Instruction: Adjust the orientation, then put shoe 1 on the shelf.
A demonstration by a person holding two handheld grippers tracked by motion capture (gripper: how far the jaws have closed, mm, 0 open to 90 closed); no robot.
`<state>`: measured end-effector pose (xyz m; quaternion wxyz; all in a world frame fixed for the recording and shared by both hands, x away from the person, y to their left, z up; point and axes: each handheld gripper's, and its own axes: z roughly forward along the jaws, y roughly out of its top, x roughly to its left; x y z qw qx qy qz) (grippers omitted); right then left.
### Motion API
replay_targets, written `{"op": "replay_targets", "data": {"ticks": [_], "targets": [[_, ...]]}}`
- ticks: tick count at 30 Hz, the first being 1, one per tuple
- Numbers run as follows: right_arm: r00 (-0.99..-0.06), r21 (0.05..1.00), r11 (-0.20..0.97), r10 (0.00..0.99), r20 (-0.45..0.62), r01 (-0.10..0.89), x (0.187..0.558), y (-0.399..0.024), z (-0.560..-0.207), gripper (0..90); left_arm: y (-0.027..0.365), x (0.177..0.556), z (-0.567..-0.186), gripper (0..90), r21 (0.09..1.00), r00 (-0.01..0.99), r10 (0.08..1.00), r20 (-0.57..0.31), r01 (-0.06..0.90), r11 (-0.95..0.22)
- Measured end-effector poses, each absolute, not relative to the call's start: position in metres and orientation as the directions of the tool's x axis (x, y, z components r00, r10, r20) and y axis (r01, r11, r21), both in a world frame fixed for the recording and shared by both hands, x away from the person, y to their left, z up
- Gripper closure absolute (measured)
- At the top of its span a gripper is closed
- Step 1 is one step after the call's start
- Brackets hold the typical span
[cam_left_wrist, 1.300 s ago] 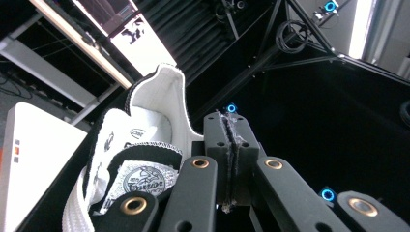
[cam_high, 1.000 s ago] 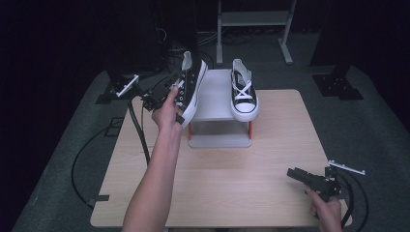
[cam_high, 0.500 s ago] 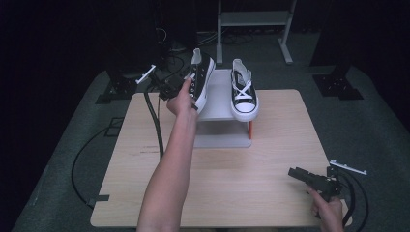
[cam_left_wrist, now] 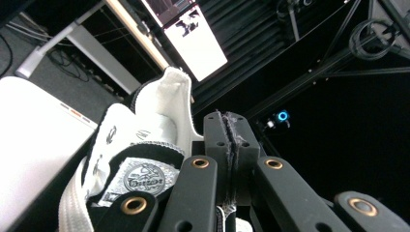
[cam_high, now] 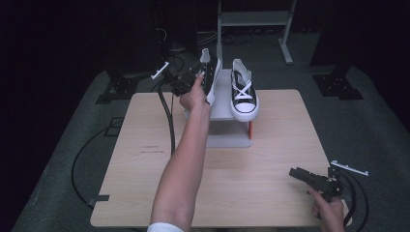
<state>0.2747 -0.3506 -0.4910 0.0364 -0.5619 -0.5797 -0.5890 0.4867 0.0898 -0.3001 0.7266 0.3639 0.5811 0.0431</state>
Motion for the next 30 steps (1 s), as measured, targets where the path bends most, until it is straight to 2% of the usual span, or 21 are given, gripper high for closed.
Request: {"op": "replay_targets", "data": {"ticks": [4, 6, 8, 10, 15, 19, 30], "targets": [[-0.370, 0.644, -0.328, 0.605, 0.705, 0.691, 0.272, -0.350, -0.490, 32.9, 0.080, 0.492, -0.306, 89.3, 0.582, 0.317, 0.490, -0.812, 0.387, 0.715], [-0.375, 0.647, -0.323, 0.606, 0.702, 0.690, 0.271, -0.349, -0.490, 32.9, 0.076, 0.496, -0.310, 88.6, 0.574, 0.321, 0.476, -0.819, 0.426, 0.700], [-0.375, 0.645, -0.317, 0.605, 0.702, 0.695, 0.270, -0.348, -0.489, 32.9, 0.075, 0.493, -0.312, 88.5, 0.567, 0.349, 0.450, -0.822, 0.424, 0.707], [-0.379, 0.649, -0.313, 0.608, 0.698, 0.694, 0.270, -0.347, -0.490, 32.9, 0.075, 0.491, -0.309, 81.6, 0.559, 0.360, 0.432, -0.827, 0.435, 0.706], [-0.382, 0.657, -0.314, 0.613, 0.691, 0.685, 0.269, -0.347, -0.488, 32.8, 0.082, 0.483, -0.301, 74.1, 0.581, 0.393, 0.437, -0.809, 0.425, 0.694], [-0.387, 0.667, -0.309, 0.622, 0.681, 0.678, 0.269, -0.347, -0.486, 32.6, 0.091, 0.473, -0.294, 70.4, 0.613, 0.429, 0.450, -0.784, 0.419, 0.670], [-0.394, 0.675, -0.291, 0.632, 0.668, 0.678, 0.273, -0.343, -0.483, 32.3, 0.122, 0.449, -0.300, 60.7, 0.621, 0.447, 0.446, -0.776, 0.415, 0.665]]}}
